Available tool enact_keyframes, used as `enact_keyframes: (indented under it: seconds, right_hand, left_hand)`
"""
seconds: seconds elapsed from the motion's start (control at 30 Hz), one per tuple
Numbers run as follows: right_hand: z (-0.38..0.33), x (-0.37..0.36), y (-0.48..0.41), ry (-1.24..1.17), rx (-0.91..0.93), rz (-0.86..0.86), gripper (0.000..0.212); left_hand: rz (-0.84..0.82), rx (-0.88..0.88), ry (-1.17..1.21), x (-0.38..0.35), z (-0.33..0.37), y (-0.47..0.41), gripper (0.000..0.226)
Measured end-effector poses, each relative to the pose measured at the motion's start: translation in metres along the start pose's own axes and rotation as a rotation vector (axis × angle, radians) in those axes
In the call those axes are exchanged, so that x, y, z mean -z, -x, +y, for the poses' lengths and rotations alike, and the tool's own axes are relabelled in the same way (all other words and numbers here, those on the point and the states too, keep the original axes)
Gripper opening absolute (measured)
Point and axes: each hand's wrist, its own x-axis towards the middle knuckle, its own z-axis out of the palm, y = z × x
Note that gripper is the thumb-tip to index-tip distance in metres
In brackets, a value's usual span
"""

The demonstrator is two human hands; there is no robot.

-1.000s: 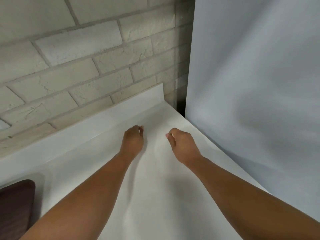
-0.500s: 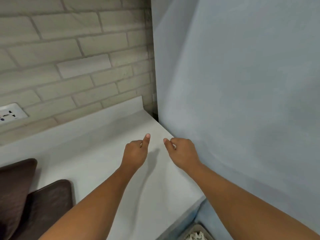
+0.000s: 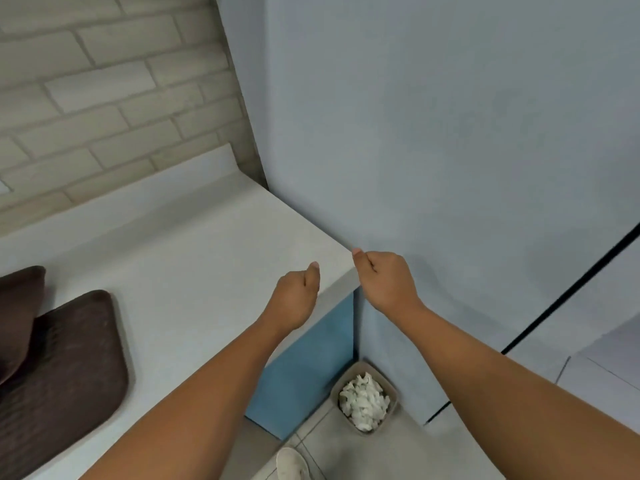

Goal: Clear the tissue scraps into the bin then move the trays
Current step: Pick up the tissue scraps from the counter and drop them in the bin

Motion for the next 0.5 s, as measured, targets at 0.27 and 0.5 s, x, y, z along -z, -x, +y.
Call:
enact_keyframes:
  seconds: [0.27, 0.5]
  right_hand:
    - [0.093, -0.006, 0.058, 0.037, -0.282, -0.033, 0.058]
    - [0.196, -0.058, 0.083, 0.173, -0.500, -0.163, 0.055]
  left_hand:
    - [-0.206, 0.025, -0.053, -0.085, -0.045, 0.009, 0.051]
    - [-0.414, 0.362, 0.075, -0.179, -0.154, -0.008, 0.042]
